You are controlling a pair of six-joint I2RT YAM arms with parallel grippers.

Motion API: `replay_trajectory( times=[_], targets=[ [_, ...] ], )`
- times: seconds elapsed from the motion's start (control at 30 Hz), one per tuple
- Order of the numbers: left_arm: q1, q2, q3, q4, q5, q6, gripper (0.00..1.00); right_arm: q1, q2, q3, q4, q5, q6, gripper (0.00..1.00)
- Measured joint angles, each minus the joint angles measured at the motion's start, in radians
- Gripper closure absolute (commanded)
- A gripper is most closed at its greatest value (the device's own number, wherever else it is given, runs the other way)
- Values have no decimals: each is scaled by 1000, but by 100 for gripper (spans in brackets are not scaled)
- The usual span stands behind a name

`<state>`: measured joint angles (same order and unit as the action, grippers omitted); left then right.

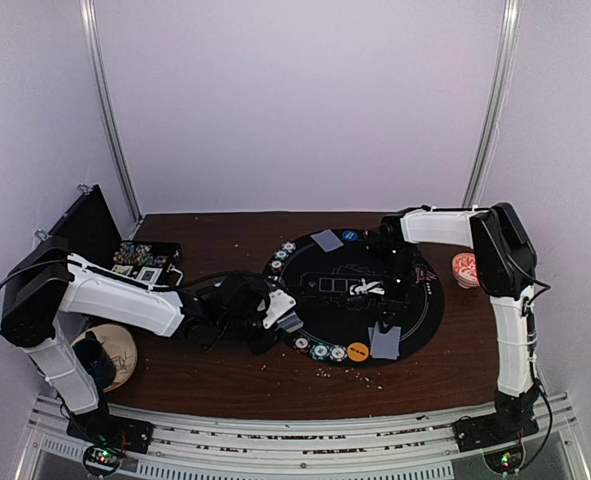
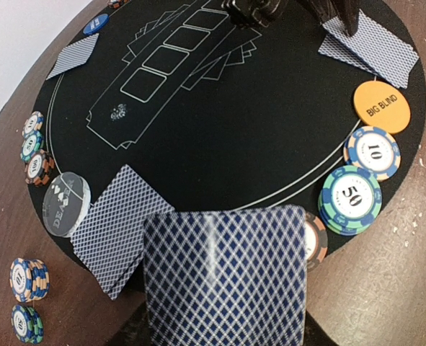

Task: Distribute texas hold em gaming equipment
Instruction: Distribute the poker card in the big blind area.

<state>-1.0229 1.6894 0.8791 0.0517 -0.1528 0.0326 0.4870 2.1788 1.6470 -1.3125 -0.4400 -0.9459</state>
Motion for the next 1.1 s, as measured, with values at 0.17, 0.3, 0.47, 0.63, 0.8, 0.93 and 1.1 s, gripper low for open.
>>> replay_trajectory(
  times=[0.17, 0.3, 0.47, 0.63, 0.8, 0.93, 1.1],
  targets=[
    [0, 0, 0, 0, 0, 0, 83, 1, 0, 0, 25, 23, 17, 70],
    [0, 0, 0, 0, 0, 0, 83, 1, 0, 4, 27, 31, 31, 66],
    [0, 2, 0, 0, 0, 0, 83, 5, -2, 18, 34, 56, 44, 61],
    [0, 4, 0, 0, 0, 0, 83, 5, -42, 35, 49, 82, 61, 55],
    [0, 5, 0, 0, 0, 0, 82, 5, -125, 55, 43, 91, 63, 53],
    [0, 5, 0, 0, 0, 0, 83, 5, -168, 55, 39, 103, 63, 53],
    [0, 5, 1, 0, 0, 0, 82, 5, -164, 35, 56, 107, 72, 53]
  ],
)
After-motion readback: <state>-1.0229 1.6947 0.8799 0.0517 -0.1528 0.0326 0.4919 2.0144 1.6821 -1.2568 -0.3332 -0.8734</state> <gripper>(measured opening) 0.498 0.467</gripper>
